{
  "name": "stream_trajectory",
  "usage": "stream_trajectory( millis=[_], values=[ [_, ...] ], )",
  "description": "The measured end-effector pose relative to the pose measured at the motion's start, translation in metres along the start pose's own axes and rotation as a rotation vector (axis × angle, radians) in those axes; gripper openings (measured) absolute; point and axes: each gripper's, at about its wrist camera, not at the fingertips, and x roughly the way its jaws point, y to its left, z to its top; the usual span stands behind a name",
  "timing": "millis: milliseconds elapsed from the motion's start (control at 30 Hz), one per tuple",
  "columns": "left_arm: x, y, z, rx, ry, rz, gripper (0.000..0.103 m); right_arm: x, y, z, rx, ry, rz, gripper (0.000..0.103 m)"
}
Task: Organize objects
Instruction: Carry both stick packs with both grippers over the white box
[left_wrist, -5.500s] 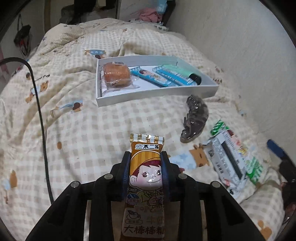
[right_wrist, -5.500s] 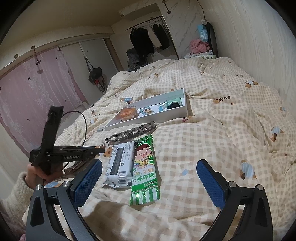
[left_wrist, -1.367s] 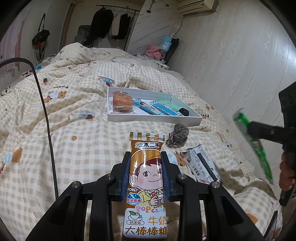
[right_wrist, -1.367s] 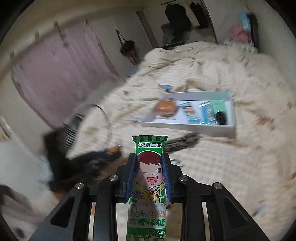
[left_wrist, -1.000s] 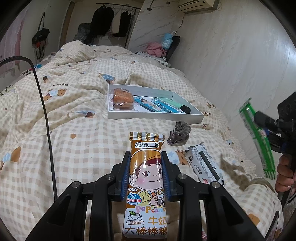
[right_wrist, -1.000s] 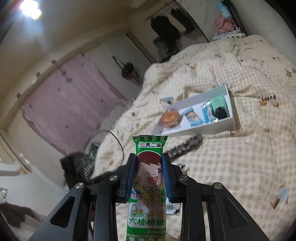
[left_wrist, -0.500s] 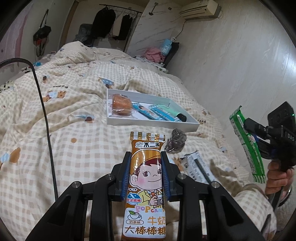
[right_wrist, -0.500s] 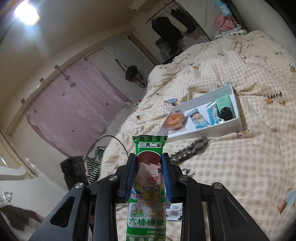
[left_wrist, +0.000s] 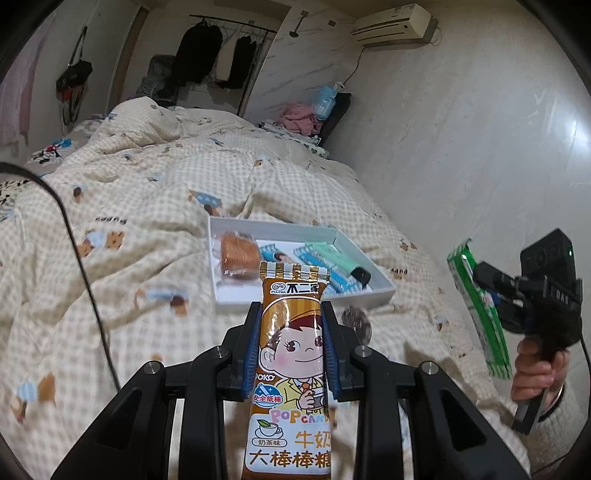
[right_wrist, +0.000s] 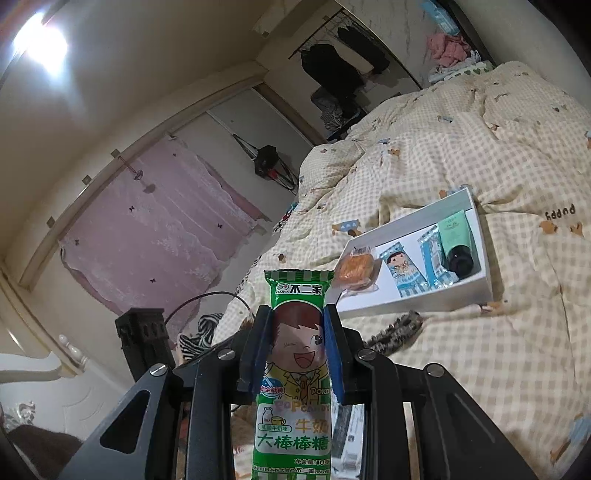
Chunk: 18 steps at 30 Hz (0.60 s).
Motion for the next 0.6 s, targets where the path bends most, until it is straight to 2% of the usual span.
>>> stream_trajectory(
  millis=[167, 267, 333, 400, 600],
  values=[
    [0.022, -0.013, 0.035, 0.022, -0.017, 0.013, 0.032, 0.007, -0.004, 0.023, 0.013, -0.043, 0.035, 0.029],
    [0.04, -0.024, 0.054, -0.007, -0.038, 0.018, 0.032, 0.017, -0.013, 0.037, 0.081, -0.082, 0.09, 0.029],
    [0.056, -0.028, 0.066, -0.047, -0.035, 0.024, 0.032, 0.024, -0.02, 0.046, 0.117, -0.097, 0.095, 0.029],
    [0.072, -0.029, 0.076, -0.099, -0.017, 0.046, 0.032, 0.032, -0.028, 0.053, 0.153, -0.096, 0.107, 0.029],
    [0.123, -0.014, 0.095, -0.229, 0.096, 0.08, 0.032, 0.052, -0.05, 0.069, 0.179, -0.079, 0.035, 0.029]
  ],
)
